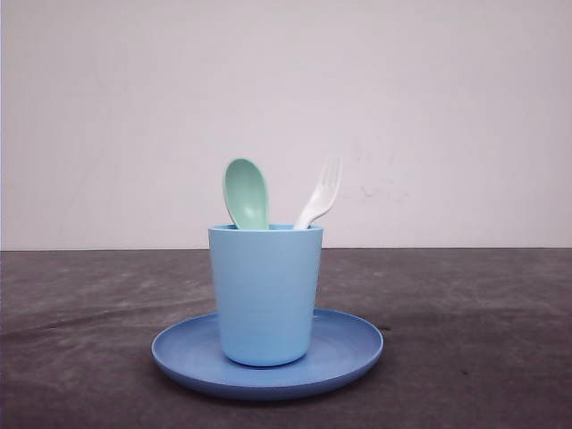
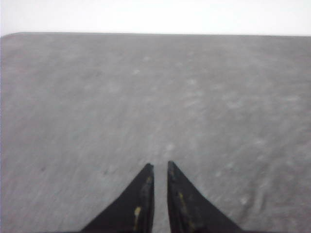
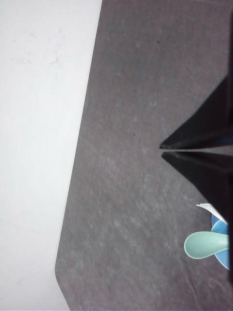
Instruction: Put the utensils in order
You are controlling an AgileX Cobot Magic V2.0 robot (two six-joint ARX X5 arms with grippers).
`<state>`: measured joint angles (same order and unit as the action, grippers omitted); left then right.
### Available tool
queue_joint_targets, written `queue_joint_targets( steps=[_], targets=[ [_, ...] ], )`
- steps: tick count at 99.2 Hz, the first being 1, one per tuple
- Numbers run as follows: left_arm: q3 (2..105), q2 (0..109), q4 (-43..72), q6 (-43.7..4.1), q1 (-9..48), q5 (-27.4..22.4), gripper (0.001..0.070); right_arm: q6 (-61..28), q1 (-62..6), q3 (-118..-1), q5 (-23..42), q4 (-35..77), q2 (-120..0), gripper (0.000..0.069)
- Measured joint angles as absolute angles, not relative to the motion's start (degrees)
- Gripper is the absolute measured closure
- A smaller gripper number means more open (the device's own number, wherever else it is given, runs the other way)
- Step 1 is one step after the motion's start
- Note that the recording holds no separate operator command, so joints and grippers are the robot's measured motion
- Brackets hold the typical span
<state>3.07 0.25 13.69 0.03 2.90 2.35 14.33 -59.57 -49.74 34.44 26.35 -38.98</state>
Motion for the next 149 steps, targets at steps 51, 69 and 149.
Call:
queue_joint_targets(
  steps=[51,69,149],
  targets=[
    [2.3,0.3,11.7,3.2,2.7,1.6,0.0685,14.3,-59.6,-49.7,34.4,26.3,-39.0,0.0684],
    [2.3,0.3,11.7,3.4,2.7,1.6,0.0685,14.3,-59.6,-49.8,34.5,26.3,-39.0,0.0684],
    [2.3,0.3,11.7,3.4,2.7,1.6,0.0685,8.8,-54.1,-49.8,36.1,19.3,-39.0,0.0685]
  ],
)
